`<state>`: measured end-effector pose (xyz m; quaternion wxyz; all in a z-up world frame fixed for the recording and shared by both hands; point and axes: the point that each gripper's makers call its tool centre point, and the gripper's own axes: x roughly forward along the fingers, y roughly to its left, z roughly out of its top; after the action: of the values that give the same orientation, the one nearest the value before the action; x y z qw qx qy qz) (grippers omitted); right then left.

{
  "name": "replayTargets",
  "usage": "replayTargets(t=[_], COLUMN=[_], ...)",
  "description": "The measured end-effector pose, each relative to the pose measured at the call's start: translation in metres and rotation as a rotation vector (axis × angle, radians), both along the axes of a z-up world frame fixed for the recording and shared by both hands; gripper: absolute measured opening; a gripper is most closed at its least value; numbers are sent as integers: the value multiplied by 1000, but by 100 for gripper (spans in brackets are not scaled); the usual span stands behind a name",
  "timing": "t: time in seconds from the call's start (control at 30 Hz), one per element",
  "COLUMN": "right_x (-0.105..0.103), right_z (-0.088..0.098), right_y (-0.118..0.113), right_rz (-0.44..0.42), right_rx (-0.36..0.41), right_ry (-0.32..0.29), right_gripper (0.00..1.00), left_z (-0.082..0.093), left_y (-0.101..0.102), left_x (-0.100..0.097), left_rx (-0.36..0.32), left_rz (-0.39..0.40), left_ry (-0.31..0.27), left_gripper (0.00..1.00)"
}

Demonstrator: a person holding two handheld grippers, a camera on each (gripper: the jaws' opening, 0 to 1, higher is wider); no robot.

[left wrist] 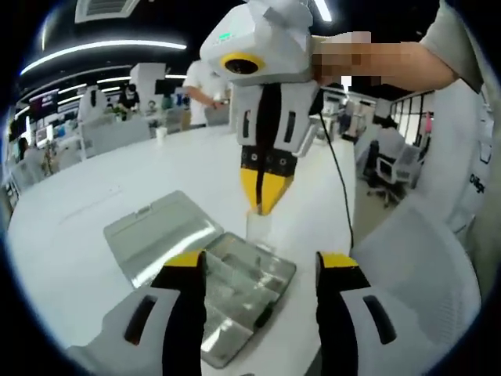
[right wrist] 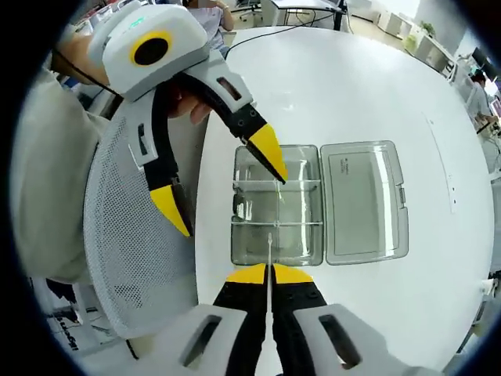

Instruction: Insert the divider into the dual guide fixture by aligning both edges with the guide slots and pushing it downward to the bottom, including one-sided entry, uneven engagement, binding, and posture correction.

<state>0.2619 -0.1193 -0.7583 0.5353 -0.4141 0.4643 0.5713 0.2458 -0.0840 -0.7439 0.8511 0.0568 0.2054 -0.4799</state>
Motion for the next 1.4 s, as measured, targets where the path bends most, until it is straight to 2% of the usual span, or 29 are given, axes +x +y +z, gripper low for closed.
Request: replayTargets(t=[0.13, 0.77, 1.03, 1.4], right_x=[-1, 3, 7, 6], right_z=[-4, -16, -27, -28], right_y=[3, 11, 9, 8], right_rz=[4, 21, 28, 35], right_rx=[-6, -36, -59, -71], right_ry=[3, 6, 8, 17], right_gripper=[0, 0, 0, 0], left_z=[-2, -8, -9, -10], left_y=[2, 8, 13, 14], left_x=[1, -1, -1, -1], left_rx=[6, 6, 5, 1], left_rz=[14, 33, 42, 49], left_ry=[6, 22, 29, 35], left_gripper=[63, 65, 65, 65])
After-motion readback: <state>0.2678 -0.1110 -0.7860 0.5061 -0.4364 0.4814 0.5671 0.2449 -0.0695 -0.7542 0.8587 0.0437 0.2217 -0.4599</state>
